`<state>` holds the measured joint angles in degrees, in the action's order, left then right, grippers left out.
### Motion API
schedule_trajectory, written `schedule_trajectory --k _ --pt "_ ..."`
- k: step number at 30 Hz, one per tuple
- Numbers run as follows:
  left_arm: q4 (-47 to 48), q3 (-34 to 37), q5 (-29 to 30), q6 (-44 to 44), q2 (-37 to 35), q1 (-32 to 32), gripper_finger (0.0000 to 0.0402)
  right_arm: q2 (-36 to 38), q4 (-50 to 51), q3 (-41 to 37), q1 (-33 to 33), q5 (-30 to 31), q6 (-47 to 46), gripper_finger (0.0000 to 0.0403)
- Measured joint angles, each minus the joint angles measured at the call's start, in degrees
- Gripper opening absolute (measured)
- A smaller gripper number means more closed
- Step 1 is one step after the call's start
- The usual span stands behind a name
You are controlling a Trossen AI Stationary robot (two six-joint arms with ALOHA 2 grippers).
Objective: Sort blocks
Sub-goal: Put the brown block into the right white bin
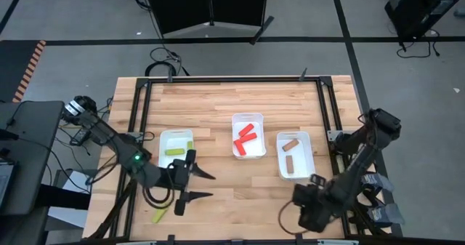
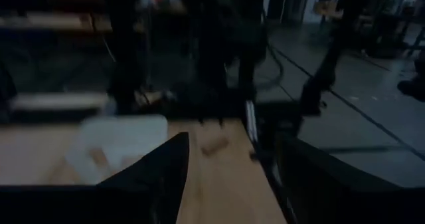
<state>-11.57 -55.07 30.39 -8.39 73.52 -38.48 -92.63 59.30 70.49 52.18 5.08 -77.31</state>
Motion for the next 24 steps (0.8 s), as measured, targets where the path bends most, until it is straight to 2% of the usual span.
schedule_trajectory --k 5,9,16,24 --pt "-6.76 0.0 -0.46 9.31 0.0 1.01 0.0229 -0.1 -6.6 -7.5 6.01 0.11 -14.27 0.0217" --pt "-8.22 0.0 -1.05 11.68 0.0 1.01 0.0229 -0.06 -13.37 -12.63 8.35 1.66 -21.03 0.0218" --pt "-7.73 0.0 -1.05 11.44 0.0 1.01 0.0229 -0.07 -21.81 -18.78 8.59 3.65 -23.37 0.023" --pt "-7.77 0.0 -1.05 12.47 0.0 1.01 0.0229 -3.54 -21.89 -19.49 7.66 3.15 -21.9 0.0236"
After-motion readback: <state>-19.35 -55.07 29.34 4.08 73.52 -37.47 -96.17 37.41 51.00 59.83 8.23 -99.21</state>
